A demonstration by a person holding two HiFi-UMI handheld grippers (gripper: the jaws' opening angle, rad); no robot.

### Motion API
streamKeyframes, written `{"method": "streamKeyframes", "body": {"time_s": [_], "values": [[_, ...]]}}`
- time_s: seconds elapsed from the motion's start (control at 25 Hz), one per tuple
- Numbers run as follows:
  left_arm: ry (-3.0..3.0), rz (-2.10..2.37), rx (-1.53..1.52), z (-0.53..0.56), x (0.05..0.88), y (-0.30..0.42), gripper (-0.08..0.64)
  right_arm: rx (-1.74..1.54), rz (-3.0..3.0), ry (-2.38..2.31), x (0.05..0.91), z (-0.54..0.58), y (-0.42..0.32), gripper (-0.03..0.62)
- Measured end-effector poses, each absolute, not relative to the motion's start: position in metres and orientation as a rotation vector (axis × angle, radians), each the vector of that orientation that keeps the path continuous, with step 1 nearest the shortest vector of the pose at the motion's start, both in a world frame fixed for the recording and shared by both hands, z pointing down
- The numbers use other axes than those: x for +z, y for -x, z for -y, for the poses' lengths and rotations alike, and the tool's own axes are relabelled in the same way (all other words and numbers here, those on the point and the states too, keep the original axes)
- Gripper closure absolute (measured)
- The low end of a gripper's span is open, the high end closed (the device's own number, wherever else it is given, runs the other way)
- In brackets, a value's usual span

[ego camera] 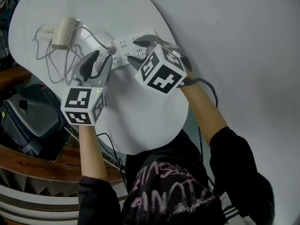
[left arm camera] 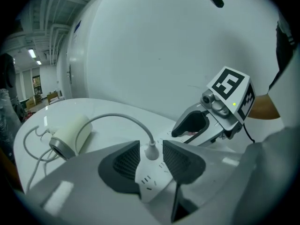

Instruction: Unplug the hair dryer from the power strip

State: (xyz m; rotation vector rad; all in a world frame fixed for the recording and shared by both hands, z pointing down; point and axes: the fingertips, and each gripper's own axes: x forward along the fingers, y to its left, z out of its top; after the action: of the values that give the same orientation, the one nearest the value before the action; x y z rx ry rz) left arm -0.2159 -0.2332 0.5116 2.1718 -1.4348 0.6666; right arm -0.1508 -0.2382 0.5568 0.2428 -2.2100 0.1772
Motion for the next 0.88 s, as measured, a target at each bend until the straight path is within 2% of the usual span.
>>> {"method": "streamKeyframes", "body": {"time_s": [0.52,0.6,0.88], "values": [[-2.135,1.345,0.825,0.253,0.538,0.198,0.419,0.176,2.213,-0.242,0.558,0.239,0.151,0.399],[-2.128,1.351,0.833,0.255,0.538,0.199,0.455,0.173,2.216,-0.242,0.558,0.238,0.151,0.399],[-2.131,1.347,0.826,0.256,0.536,0.198,0.471,0.177,2.211,-0.24,0.557,0.238,0.149,0.399]]}}
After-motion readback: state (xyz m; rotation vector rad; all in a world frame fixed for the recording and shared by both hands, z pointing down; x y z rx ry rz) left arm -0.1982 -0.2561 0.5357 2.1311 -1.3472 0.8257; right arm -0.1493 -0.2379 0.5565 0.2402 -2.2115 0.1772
